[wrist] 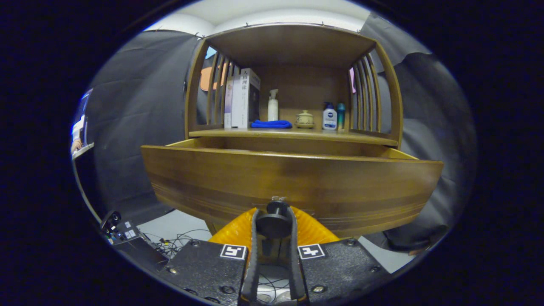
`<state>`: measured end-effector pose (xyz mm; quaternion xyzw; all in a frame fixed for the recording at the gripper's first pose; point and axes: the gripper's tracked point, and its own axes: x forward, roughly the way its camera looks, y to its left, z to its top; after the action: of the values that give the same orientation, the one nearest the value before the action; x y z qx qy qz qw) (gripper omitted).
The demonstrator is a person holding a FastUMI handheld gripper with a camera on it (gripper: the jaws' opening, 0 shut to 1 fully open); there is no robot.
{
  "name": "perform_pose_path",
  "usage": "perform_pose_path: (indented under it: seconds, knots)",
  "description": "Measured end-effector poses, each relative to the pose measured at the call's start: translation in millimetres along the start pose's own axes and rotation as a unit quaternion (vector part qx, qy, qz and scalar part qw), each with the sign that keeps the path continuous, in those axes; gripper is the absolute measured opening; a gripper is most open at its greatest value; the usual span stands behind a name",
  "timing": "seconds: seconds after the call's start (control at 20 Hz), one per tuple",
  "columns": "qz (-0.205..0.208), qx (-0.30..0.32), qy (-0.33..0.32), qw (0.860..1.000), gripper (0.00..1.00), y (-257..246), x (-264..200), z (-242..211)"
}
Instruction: Pull open the drawer, take out the items inside it, and place them on the countertop above the cabinet.
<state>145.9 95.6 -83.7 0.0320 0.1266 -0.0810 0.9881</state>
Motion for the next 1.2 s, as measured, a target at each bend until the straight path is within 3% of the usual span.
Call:
perform_pose_path:
  seconds: [0.7, 0.9, 1.1, 1.2]
  knots:
    - [0.002, -0.007, -0.003, 1.000, 0.36, 0.1, -2.7, -2.6]
    - [-0.007, 0.006, 0.008, 1.000, 0.58, -7.5, -0.9, -6.8]
    - [-0.015, -0.014, -0.026, 0.999, 0.81, -14.6, -7.9, 12.8]
    - [-0.020, -0.028, -0.042, 0.999, 0.84, -18.5, -11.2, 25.2]
